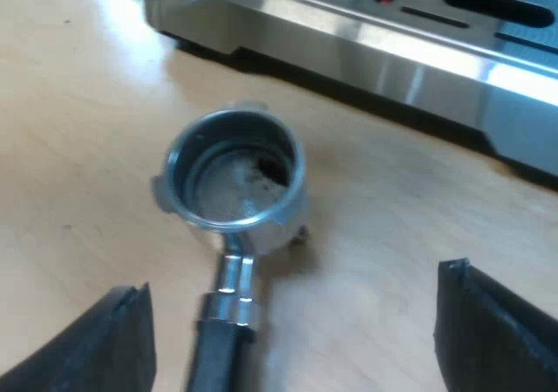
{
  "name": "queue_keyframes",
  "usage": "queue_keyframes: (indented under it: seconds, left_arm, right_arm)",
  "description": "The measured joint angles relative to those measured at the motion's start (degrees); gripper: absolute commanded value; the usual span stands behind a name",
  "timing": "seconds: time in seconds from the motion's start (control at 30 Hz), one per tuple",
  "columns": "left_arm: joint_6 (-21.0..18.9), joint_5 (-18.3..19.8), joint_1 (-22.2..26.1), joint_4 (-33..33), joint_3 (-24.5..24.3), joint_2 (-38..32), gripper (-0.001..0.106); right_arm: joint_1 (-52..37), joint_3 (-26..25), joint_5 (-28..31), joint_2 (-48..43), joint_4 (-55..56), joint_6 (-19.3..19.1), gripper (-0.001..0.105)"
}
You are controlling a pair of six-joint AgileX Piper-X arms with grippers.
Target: Grind coffee beans and then tamp
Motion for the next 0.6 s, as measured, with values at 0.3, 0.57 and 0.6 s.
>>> queue_keyframes:
  seconds: [0.3, 0.57, 0.6]
  left_arm:
    - [0.0, -3.82, 3.73, 3.22, 0.0, -0.52, 0.015]
    - [0.0, -1.84, 14.92, 8.01, 0.0, -0.52, 0.015]
    - [0.0, -1.11, 15.55, 8.15, 0.13, -0.52, 0.015]
  right_arm:
    - [0.0, 0.0, -5.9, 0.0, -11.67, 0.11, 0.067]
    - [0.0, 0.0, -6.06, 0.0, -13.75, 0.11, 0.067]
    - [0.0, 0.0, -6.06, 0.0, -13.75, 0.11, 0.067]
